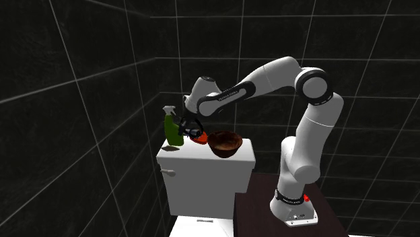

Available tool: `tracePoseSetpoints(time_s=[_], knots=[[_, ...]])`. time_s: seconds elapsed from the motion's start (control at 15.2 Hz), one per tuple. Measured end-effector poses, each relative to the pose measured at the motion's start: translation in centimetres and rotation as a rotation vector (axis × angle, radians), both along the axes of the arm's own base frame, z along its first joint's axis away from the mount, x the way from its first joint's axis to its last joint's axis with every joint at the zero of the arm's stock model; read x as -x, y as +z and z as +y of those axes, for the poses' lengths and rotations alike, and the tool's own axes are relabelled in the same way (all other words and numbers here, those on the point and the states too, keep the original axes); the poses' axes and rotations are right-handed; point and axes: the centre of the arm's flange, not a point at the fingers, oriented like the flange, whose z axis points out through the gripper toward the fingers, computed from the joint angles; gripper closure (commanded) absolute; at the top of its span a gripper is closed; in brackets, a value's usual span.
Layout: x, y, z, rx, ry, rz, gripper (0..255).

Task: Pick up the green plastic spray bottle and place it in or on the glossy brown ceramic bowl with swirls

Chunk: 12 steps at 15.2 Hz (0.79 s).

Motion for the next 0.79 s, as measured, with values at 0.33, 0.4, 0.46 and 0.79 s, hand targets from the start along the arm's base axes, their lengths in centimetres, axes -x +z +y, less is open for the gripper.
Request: tracePoseSetpoints(time_s=[0.33,0.4,0.46,0.79], knots=[[-0.1,2.0,0.1,-0.001,0.0,0.003,255],[0.0,2.5,0.0,-0.001,0.0,0.003,255],[-0.1,3.1,0.0,-0.001,0.0,0.003,255],[-0.1,5.7,0.0,-0.001,0.0,0.005,255]])
